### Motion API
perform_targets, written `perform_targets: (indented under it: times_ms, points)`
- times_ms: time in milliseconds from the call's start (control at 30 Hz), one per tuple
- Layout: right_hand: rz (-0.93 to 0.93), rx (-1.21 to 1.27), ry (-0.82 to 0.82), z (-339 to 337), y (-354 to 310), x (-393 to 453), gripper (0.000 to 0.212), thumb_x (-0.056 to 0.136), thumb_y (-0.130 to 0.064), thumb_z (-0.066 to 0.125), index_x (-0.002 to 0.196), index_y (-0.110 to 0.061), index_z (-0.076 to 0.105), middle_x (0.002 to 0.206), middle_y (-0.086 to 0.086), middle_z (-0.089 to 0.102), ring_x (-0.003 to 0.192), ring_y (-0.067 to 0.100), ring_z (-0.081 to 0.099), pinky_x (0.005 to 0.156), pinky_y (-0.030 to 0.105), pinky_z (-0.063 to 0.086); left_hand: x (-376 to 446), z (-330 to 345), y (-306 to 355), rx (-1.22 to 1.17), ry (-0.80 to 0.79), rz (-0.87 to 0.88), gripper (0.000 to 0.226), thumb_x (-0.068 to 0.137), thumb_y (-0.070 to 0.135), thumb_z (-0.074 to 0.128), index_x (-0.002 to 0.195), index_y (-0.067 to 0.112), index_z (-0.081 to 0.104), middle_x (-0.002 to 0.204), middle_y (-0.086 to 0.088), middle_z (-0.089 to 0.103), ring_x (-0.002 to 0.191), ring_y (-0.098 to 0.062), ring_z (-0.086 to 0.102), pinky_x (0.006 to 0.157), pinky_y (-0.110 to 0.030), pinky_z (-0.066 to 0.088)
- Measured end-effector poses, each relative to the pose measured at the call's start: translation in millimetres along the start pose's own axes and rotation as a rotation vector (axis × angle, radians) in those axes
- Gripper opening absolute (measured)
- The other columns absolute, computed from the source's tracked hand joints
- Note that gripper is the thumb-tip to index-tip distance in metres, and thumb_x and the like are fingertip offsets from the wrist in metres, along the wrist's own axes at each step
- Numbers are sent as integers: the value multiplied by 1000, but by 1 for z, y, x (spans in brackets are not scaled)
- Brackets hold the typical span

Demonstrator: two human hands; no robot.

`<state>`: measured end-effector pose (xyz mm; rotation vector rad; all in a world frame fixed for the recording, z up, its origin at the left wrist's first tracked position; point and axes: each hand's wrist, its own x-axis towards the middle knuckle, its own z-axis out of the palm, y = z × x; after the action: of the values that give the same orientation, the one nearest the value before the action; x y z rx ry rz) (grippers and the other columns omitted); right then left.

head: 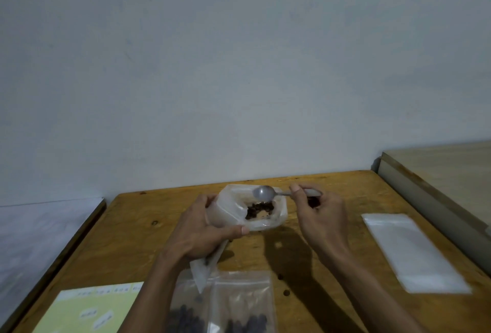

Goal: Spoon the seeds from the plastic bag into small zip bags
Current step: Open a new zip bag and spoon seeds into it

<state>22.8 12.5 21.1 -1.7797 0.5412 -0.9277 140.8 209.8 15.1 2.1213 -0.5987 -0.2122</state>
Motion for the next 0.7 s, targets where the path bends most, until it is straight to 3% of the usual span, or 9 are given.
perform_targets:
  times_ms: [100, 167, 200, 267, 333, 400, 467, 567, 700]
  points:
    - [152, -160, -79, 10, 20, 5, 10, 94, -29, 66, 101, -26, 74, 84, -10, 72, 77, 8, 67, 68, 30, 59, -5, -4, 2, -139, 34, 47, 105, 41, 62, 93, 131, 35, 45, 127, 12, 58, 109, -6, 60, 71, -17, 57]
    - [217, -268, -126, 16, 30, 4, 35, 90, -40, 70, 120, -24, 68, 113, 0, 72, 98, 16, 67, 84, 43, 60, -7, -6, 4, -186, 62, 80, 105, 41, 64, 92, 130, 37, 44, 128, 13, 57, 116, -7, 58, 84, -24, 58]
    - [197, -342, -116, 17, 31, 3, 47, 87, -47, 71, 128, -25, 64, 126, 1, 66, 112, 20, 62, 93, 48, 55, -8, -6, 5, -197, 74, 94, 106, 41, 64, 92, 130, 37, 43, 128, 13, 57, 117, -7, 58, 88, -27, 58]
    - [39, -415, -43, 17, 18, -3, 55, 83, -59, 67, 129, -29, 61, 130, -2, 59, 125, 21, 51, 102, 53, 45, -10, -6, 7, -219, 106, 118, 105, 41, 64, 92, 130, 37, 43, 128, 14, 58, 117, -6, 59, 91, -29, 58]
    - [-138, -340, -73, 16, -4, -8, 51, 79, -69, 58, 115, -34, 69, 119, -10, 60, 118, 14, 51, 101, 49, 45, -12, -5, 11, -203, 145, 143, 103, 44, 61, 94, 130, 36, 43, 128, 15, 58, 116, -4, 60, 90, -27, 58]
    - [-214, -284, -244, 20, -29, -11, 50, 74, -74, 57, 99, -35, 76, 110, -16, 60, 110, 6, 53, 95, 40, 48, -12, -3, 16, -183, 169, 169, 98, 48, 53, 95, 129, 31, 43, 125, 14, 59, 109, -1, 62, 84, -24, 59]
    - [-217, -261, -368, 28, -44, -9, 41, 77, -66, 66, 92, -31, 80, 109, -15, 64, 105, 5, 59, 87, 36, 54, -12, -1, 18, -198, 181, 179, 94, 51, 44, 96, 127, 29, 44, 121, 13, 60, 102, 3, 64, 77, -19, 59]
    - [-263, -269, -308, 36, -52, -2, 22, 90, -43, 69, 91, -23, 79, 105, -11, 69, 97, 5, 62, 77, 26, 53, -15, -8, 17, -229, 198, 159, 96, 47, 54, 95, 126, 29, 47, 122, 10, 60, 107, -5, 63, 81, -25, 59]
    - [-238, -210, -310, 31, -56, 4, 20, 95, -38, 63, 92, -23, 76, 92, -15, 69, 83, -3, 60, 65, 17, 46, -18, -26, 17, -504, 224, 136, 45, 69, 35, 81, 104, 11, 67, 102, -6, 75, 99, -24, 72, 78, -27, 61]
